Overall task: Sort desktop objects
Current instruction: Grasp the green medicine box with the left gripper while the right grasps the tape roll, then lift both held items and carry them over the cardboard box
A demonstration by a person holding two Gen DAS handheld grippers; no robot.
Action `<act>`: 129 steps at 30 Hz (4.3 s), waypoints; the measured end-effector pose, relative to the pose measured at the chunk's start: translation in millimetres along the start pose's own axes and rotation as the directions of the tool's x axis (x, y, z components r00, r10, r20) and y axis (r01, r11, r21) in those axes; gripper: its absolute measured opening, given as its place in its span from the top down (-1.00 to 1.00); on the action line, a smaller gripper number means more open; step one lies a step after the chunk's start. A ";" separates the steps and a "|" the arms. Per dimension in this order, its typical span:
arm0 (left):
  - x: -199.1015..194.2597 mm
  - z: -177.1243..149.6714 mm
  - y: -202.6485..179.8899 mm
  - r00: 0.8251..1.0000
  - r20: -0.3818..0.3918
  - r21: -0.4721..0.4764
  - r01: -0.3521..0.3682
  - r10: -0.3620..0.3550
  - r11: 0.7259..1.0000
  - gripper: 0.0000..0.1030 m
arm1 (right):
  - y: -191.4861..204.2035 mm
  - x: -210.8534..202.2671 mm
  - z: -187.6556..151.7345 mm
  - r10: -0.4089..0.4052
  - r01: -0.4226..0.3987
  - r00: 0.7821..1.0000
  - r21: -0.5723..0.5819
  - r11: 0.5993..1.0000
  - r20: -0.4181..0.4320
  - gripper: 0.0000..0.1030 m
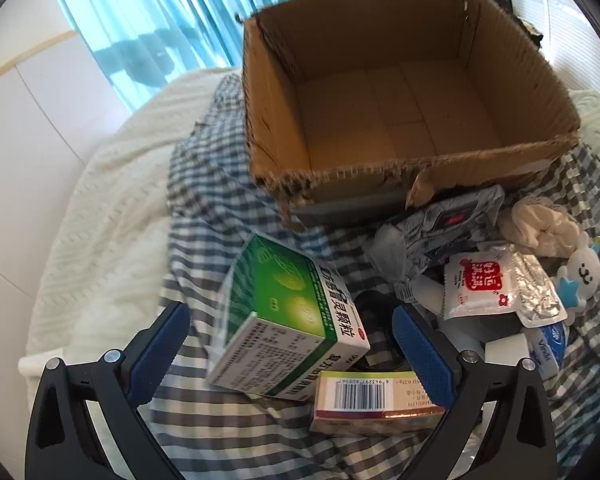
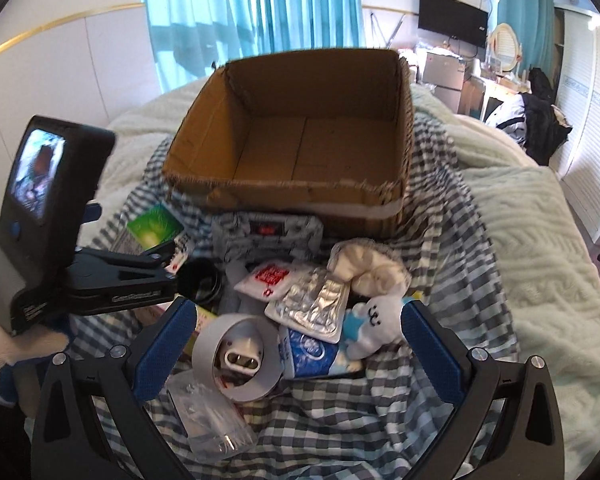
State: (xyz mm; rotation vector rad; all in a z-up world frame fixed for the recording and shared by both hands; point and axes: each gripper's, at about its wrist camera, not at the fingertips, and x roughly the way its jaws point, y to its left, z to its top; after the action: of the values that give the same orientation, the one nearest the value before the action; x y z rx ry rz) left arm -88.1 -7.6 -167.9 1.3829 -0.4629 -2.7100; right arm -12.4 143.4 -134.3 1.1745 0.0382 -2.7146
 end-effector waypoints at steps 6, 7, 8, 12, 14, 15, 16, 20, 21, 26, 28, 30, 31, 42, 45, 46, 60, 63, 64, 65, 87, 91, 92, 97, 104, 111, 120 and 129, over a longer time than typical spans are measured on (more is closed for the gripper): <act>20.7 -5.3 -6.2 0.997 -0.055 0.051 -0.049 0.052 0.997 -1.00 | 4.7 14.1 -7.9 0.029 -0.030 0.998 -0.007 1.000 -0.046 -0.99; 23.5 -5.7 -7.1 0.996 -0.061 0.057 -0.055 0.059 0.997 -1.00 | 7.0 16.6 -9.4 0.037 -0.038 0.998 -0.013 0.999 -0.053 -0.99; 26.3 -6.6 -8.3 0.996 -0.063 0.065 -0.064 0.068 0.996 -1.00 | 9.8 19.0 -10.6 0.044 -0.045 0.997 -0.020 0.999 -0.060 -0.99; 34.8 -9.9 -13.5 0.994 -0.079 0.086 -0.074 0.081 0.994 -1.00 | 18.1 29.3 -15.3 0.073 -0.076 0.993 -0.032 0.997 -0.094 -0.99; 42.5 -12.0 -15.4 0.991 -0.091 0.100 -0.092 0.102 0.991 -1.00 | 22.3 36.3 -18.1 0.083 -0.087 0.990 -0.034 0.996 -0.118 -0.99; 45.1 -12.8 -15.0 0.990 -0.096 0.097 -0.094 0.103 0.991 -1.00 | 23.7 39.4 -20.0 0.090 -0.095 0.988 -0.033 0.995 -0.127 -0.99; 48.7 -13.1 -11.4 0.990 -0.102 0.083 -0.091 0.099 0.992 -1.00 | 25.1 43.8 -21.9 0.106 -0.111 0.984 -0.030 0.993 -0.142 -0.99; 56.4 -13.4 0.2 0.987 -0.112 0.046 -0.111 0.116 0.993 -1.00 | 28.1 58.7 -27.5 0.124 -0.132 0.976 -0.033 0.991 -0.180 -0.95; 58.6 -14.0 2.4 0.986 -0.116 0.042 -0.112 0.116 0.993 -1.00 | 28.6 61.5 -28.5 0.129 -0.138 0.974 -0.032 0.990 -0.187 -0.92; 62.8 -16.8 12.3 0.989 -0.116 -0.001 -0.096 0.095 0.995 -0.78 | 39.0 72.6 -32.8 0.150 -0.168 0.963 -0.063 0.984 -0.225 -0.40; 60.8 -16.5 12.9 0.990 -0.109 -0.004 -0.090 0.089 0.996 -0.74 | 46.1 75.6 -34.0 0.177 -0.201 0.954 -0.079 0.976 -0.241 0.15; 57.4 -16.4 14.5 0.992 -0.102 -0.017 -0.077 0.075 0.997 -0.72 | 51.5 76.1 -34.9 0.192 -0.220 0.950 -0.093 0.971 -0.247 0.50; 55.5 -16.2 15.5 0.993 -0.097 -0.022 -0.073 0.071 0.997 -0.72 | 54.5 75.6 -35.2 0.194 -0.225 0.949 -0.104 0.969 -0.247 0.54; 17.5 -7.4 33.1 1.000 -0.008 -0.096 -0.027 0.027 0.995 -0.72 | 55.1 49.3 -15.2 0.199 -0.213 0.970 -0.097 0.972 -0.137 0.56; 3.3 -4.8 38.0 1.000 0.022 -0.119 0.015 -0.013 0.993 -0.72 | 46.7 36.6 -15.6 0.194 -0.204 0.976 -0.099 0.974 -0.099 0.57; -2.3 -4.0 38.9 0.999 0.034 -0.127 0.033 -0.029 0.991 -0.72 | 44.7 31.3 -17.2 0.191 -0.199 0.978 -0.100 0.975 -0.085 0.57; -101.8 -3.9 53.0 0.947 0.296 -0.149 0.173 -0.123 0.974 -0.72 | 35.1 -47.3 2.3 0.129 -0.115 0.983 -0.108 0.987 0.128 0.59; -125.1 -7.6 58.1 0.922 0.364 -0.168 0.201 -0.129 0.965 -0.72 | 36.8 -65.0 6.4 0.121 -0.104 0.976 -0.104 0.989 0.180 0.60; -134.6 -8.0 62.3 0.911 0.390 -0.174 0.216 -0.134 0.961 -0.72 | 37.0 -72.4 8.0 0.119 -0.101 0.972 -0.101 0.990 0.200 0.60; -141.3 -8.6 64.7 0.903 0.409 -0.177 0.222 -0.134 0.959 -0.72 | 37.6 -80.3 10.1 0.114 -0.095 0.968 -0.095 0.991 0.225 0.60; -211.6 8.4 87.1 0.745 0.647 -0.157 0.339 -0.163 0.928 -0.73 | 30.7 -166.2 65.3 0.017 0.011 0.859 -0.050 0.999 0.511 0.77; -211.8 20.9 85.1 0.738 0.651 -0.137 0.341 -0.175 0.930 -0.73 | 21.3 -170.3 78.5 0.030 -0.014 0.855 -0.034 0.999 0.517 0.77; -210.5 25.3 83.7 0.738 0.652 -0.130 0.337 -0.176 0.932 -0.73 | 18.1 -170.8 79.9 0.023 -0.006 0.854 -0.035 0.999 0.520 0.77; -206.5 40.1 76.3 0.736 0.655 -0.114 0.320 -0.171 0.941 -0.73 | 10.4 -170.7 94.4 0.018 -0.003 0.846 -0.030 1.000 0.533 0.77; -199.3 60.8 68.3 0.735 0.659 -0.081 0.278 -0.157 0.957 -0.73 | 13.6 -164.4 116.2 0.032 0.016 0.835 -0.082 0.996 0.550 0.77; -190.0 80.3 75.5 0.724 0.672 -0.077 0.273 -0.152 0.959 -0.73 | 11.6 -151.4 141.9 0.052 0.007 0.832 -0.104 0.995 0.552 0.77; -153.0 99.8 69.2 0.749 0.639 -0.067 0.282 -0.177 0.957 -0.73 | 6.9 -115.3 165.8 0.072 -0.018 0.845 -0.106 0.994 0.530 0.77; -99.8 119.1 57.0 0.794 0.572 -0.070 0.297 -0.206 0.952 -0.73 | -8.4 -52.0 185.0 0.101 -0.071 0.886 -0.083 0.994 0.453 0.77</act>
State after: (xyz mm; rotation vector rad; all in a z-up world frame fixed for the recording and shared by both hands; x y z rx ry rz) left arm -128.5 -14.7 -7.6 0.6179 -0.0767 -3.2746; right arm -112.3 142.1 30.1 0.4799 0.0072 -2.8096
